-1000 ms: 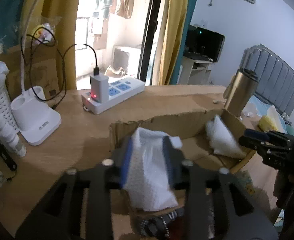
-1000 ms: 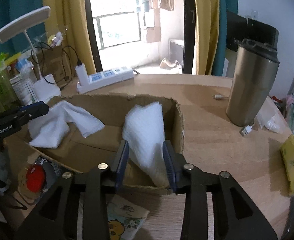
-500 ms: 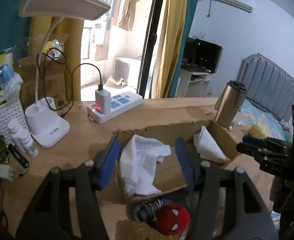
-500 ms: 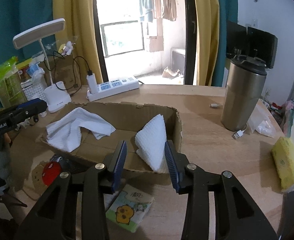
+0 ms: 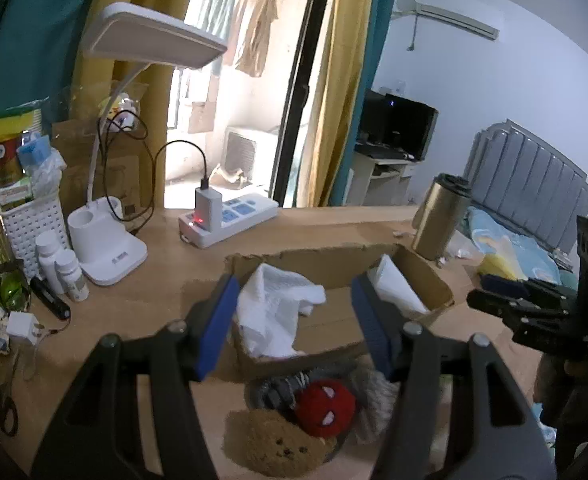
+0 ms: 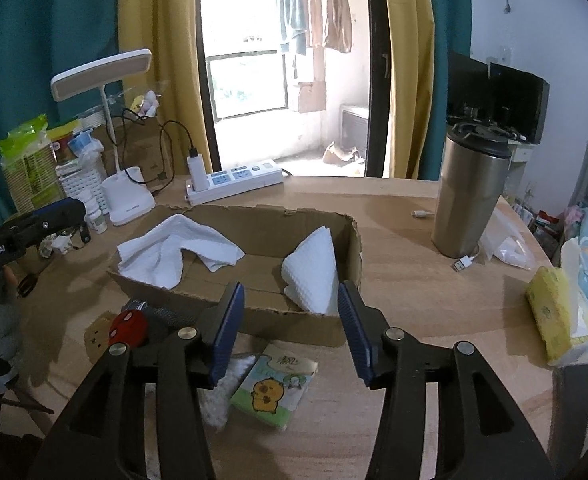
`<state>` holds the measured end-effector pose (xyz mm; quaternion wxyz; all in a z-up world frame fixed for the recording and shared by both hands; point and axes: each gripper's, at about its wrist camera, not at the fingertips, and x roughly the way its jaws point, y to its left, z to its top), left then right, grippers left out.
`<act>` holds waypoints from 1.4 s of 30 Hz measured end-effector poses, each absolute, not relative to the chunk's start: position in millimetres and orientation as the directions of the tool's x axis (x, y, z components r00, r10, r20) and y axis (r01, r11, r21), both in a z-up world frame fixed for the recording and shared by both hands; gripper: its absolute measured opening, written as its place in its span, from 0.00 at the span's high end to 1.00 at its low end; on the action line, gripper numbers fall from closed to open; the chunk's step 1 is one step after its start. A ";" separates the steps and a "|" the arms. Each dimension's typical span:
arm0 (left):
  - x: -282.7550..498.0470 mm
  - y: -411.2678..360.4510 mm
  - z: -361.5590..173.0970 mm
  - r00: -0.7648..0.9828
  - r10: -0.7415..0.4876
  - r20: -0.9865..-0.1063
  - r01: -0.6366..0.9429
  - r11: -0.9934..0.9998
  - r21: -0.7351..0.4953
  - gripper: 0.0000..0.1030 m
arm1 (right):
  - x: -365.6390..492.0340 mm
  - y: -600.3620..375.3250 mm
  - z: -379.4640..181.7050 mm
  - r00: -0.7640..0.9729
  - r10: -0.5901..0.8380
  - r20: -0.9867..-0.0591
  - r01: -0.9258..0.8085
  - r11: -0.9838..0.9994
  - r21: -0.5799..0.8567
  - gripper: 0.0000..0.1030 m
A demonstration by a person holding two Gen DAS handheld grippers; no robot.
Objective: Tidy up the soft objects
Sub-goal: 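Grasp the red Spider-Man plush with the right gripper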
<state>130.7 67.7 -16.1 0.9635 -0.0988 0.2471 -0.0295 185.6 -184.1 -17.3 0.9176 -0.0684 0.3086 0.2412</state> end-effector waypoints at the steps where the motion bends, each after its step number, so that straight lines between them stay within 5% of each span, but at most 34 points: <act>1: 128.8 67.1 -16.2 0.876 -0.108 -0.470 0.011 0.979 -0.205 0.41 | 184.3 -183.9 -16.8 0.694 0.401 -0.598 -0.485 0.874 0.023 0.50; 42: 78.6 120.3 -84.5 0.823 -0.117 -0.556 -0.071 0.949 -0.306 0.39 | 151.9 -81.7 -51.2 0.555 0.441 -0.706 -0.637 0.771 -0.019 0.49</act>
